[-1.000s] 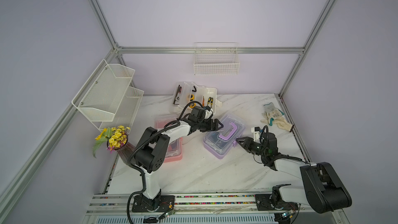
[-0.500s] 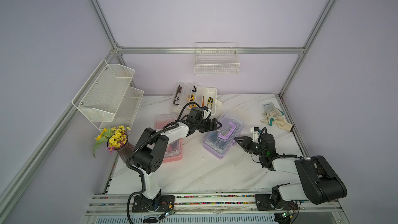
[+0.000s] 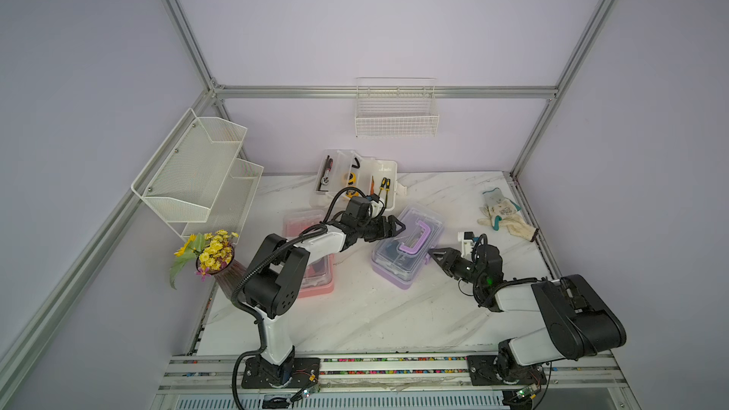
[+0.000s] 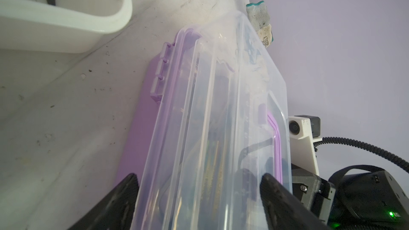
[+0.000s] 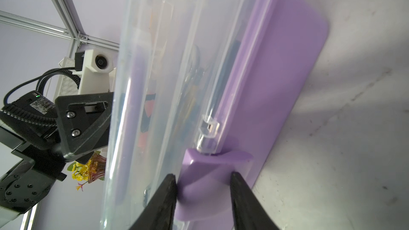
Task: Close toolboxes
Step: Fasten the toolbox latch on the toolbox, then move the toolbox to the center of the board.
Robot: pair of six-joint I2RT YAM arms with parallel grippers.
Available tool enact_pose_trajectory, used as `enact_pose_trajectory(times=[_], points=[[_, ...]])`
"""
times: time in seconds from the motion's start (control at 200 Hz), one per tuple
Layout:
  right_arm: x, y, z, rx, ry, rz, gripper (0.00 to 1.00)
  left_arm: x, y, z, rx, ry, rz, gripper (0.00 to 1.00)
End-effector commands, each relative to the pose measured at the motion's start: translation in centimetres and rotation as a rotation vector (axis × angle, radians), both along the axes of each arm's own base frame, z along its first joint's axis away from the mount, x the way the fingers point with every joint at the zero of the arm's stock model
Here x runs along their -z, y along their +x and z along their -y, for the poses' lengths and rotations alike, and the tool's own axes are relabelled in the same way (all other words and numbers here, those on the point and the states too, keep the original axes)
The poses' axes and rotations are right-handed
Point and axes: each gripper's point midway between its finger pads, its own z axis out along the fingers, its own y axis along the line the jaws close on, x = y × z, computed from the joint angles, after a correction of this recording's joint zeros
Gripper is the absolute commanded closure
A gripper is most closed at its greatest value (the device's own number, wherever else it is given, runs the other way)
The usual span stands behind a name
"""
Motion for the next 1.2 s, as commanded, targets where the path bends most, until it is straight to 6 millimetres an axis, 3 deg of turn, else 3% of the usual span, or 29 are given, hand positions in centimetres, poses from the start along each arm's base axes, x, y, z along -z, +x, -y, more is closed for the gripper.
enact_pose_trajectory(times=[0.0,0.115,0.235,0.29,0.39,0.525,0.68,0.78,0.905,1.09,1.16,1.195], points=[[-1.3,-1.2,-2.6,-0.111,0.040,0.052,0.57,4.7,-5.2,1.7,0.104,0.035,-0.182,0.14],[-2.3,-1.2,-2.7,-0.121,0.037,0.089,0.57,4.5,-5.2,1.8,0.105,0.029,-0.179,0.15],[-1.9,-1.2,-2.6,-0.137,-0.026,0.068,0.57,4.3,-5.0,1.7,0.097,0.029,-0.174,0.13],[-1.4,-1.1,-1.9,-0.114,-0.101,0.045,0.57,4.0,-4.8,1.5,0.086,0.030,-0.163,0.11],[-2.5,-0.7,-0.2,-0.047,-0.220,0.055,0.55,2.9,-3.6,0.5,0.048,0.023,-0.138,0.08],[-4.0,-0.3,1.9,0.029,-0.355,0.035,0.55,-0.2,-1.1,-1.6,-0.009,-0.007,-0.064,0.06],[-7.6,0.1,1.8,0.015,-0.428,0.109,0.54,-4.9,1.1,-4.7,-0.076,0.000,0.064,0.04],[-10.0,0.3,-0.1,-0.041,-0.476,0.178,0.53,-7.2,1.6,-7.1,-0.135,0.039,0.137,0.01],[-11.9,0.8,-4.2,-0.147,-0.527,0.257,0.52,-8.7,1.3,-9.8,-0.179,0.118,0.217,0.00],[-12.0,0.4,-11.5,-0.319,-0.671,0.364,0.49,-8.6,0.2,-14.1,-0.269,0.231,0.223,0.00],[-10.5,0.0,-13.6,-0.371,-0.755,0.372,0.47,-8.5,-0.1,-15.4,-0.293,0.260,0.237,0.00],[-10.0,-0.3,-14.3,-0.387,-0.800,0.375,0.47,-9.6,-0.5,-16.4,-0.321,0.268,0.265,0.00]])
